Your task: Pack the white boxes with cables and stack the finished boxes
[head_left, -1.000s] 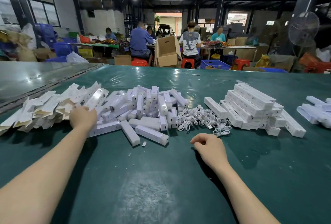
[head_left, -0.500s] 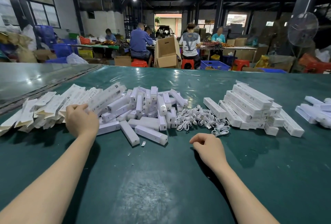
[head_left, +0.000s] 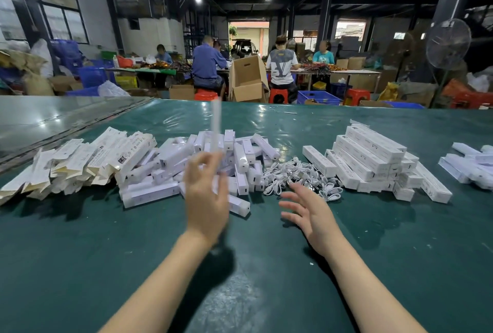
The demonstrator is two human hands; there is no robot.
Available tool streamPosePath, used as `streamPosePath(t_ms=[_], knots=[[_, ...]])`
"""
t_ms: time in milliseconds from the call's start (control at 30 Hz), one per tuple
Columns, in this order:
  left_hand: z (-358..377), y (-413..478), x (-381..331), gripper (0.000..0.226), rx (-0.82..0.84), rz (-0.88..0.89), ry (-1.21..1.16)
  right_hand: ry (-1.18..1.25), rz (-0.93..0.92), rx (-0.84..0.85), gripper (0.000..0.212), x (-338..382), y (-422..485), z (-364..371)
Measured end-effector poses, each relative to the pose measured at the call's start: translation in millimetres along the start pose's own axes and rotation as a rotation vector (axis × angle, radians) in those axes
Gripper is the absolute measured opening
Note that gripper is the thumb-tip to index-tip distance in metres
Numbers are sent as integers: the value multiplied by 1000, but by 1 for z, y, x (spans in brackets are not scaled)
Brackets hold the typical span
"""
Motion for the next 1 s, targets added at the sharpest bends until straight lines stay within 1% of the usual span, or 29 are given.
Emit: streamPosePath(t_ms=[67, 100, 133, 167, 200, 267, 333, 400, 433, 467, 533, 600, 667, 700, 767, 900, 1000], knots=[[17, -16, -18, 29, 189, 204, 6, 300, 56, 42, 66, 1, -2, 0], [24, -22, -24, 24, 282, 296, 2, 405, 62, 73, 76, 3, -2, 0], [29, -27, -28, 19, 365, 374, -9, 477, 52, 95, 76, 5, -3, 0], [32, -30, -30, 17, 438, 430, -24, 525, 39, 93, 70, 7, -4, -1], [34, -33, -32, 18, 502, 461, -44, 550, 31, 58, 62, 8, -4, -4], [35, -36, -32, 23, 601, 468, -85, 539, 23, -50, 44, 8, -5, -9], [33, -39, -32, 19, 643, 400, -149, 475, -5, -93, 29, 7, -4, -11], [31, -40, -30, 12, 659, 237, -258, 393, -42, -120, 10, 5, -4, -8], [30, -39, -29, 11, 667, 125, -305, 371, -63, -149, 6, 4, -4, -7], [31, -39, -27, 16, 681, 11, -338, 359, -84, -186, 8, 3, -3, -6], [33, -40, -22, 35, 770, -164, -390, 355, -116, -252, 14, 3, -4, -4], [35, -42, -23, 43, 904, -240, -447, 391, -126, -288, 20, 2, -5, -2], [38, -46, -29, 40, 975, -249, -464, 473, -121, -316, 22, 0, -6, 1], [39, -47, -32, 38, 974, -249, -448, 515, -116, -321, 22, -2, -6, 3], [41, -48, -37, 35, 910, -275, -440, 579, -113, -312, 21, -3, -6, 4], [39, -41, -31, 39, 664, -378, -453, 609, -72, -187, 14, 1, -6, 7], [33, -38, -24, 42, 550, -419, -411, 757, -58, -138, 7, 0, -7, 11]])
Point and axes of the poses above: each hand's wrist, its own y-axis towards the middle knuckle, its own z-axis out of the palm, x = y × z, the point moved 2 cm from there along y, towards the middle knuckle, and after that the axes turned 15 degrees about x, right-handed, at the moved point
